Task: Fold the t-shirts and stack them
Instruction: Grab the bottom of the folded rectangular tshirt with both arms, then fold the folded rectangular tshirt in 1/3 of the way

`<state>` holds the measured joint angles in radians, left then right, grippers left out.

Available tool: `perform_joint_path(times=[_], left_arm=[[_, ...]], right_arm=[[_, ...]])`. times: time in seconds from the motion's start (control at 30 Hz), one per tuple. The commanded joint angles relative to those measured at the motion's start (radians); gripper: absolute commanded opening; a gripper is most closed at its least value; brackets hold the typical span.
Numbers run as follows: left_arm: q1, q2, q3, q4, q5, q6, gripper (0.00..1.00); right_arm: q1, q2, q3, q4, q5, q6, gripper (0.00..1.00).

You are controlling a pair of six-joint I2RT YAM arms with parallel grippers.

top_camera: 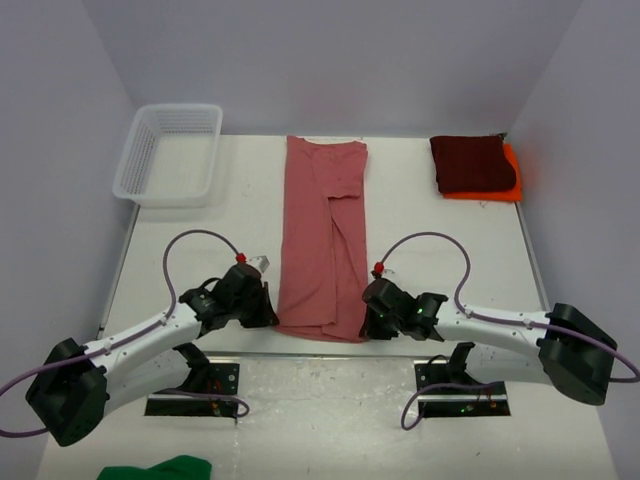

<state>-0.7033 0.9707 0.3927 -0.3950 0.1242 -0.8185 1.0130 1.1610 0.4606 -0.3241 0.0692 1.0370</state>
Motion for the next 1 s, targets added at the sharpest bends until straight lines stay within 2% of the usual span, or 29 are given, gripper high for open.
perform_joint_path(times=[0.0,0.23,0.7,0.97], left_arm=[[-0.018,-0.047,0.021,-0.094,-0.021,0.006,0.00],[-0.042,-0.073,0.015,-0.119,-0.037,-0.018,0.00],[-0.077,-0.124,0.005,-0.105,-0.015,-0.021,0.00],[-0.107,-0.150,0.032,-0.108,-0.027,-0.022,0.00]], right_arm=[[0.030,-0.053,0.055,-0.188,0.106,0.012,0.00],[0.036,-0.135,0.064,-0.240,0.119,0.009,0.00],[0.052,-0.084,0.067,-0.202,0.098,0.006,0.00],[0.073,-0.086,0.118,-0.239,0.112,-0.015,0.00]])
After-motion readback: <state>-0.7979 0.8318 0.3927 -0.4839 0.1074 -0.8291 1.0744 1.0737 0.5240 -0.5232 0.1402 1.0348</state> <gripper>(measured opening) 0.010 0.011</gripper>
